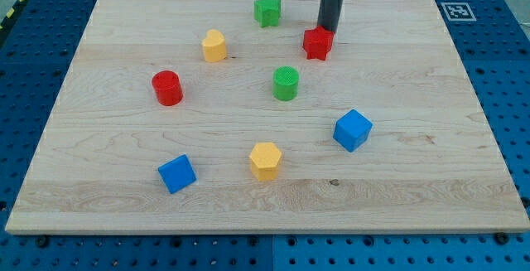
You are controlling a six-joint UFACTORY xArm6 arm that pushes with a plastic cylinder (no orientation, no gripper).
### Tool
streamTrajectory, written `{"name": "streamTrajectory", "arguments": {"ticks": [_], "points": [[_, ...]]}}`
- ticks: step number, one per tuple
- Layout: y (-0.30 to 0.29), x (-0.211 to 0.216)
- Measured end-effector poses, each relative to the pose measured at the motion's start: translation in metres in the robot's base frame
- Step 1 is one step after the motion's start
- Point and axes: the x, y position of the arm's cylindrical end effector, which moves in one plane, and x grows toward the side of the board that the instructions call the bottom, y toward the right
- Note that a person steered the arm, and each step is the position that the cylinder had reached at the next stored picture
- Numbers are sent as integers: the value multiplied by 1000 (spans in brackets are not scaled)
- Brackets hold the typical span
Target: Move the red star towards bottom right
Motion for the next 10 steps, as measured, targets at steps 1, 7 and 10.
{"name": "streamTrajectory", "arguments": {"ticks": [1, 7, 10], "points": [[-19, 0], [73, 224], [97, 287]]}}
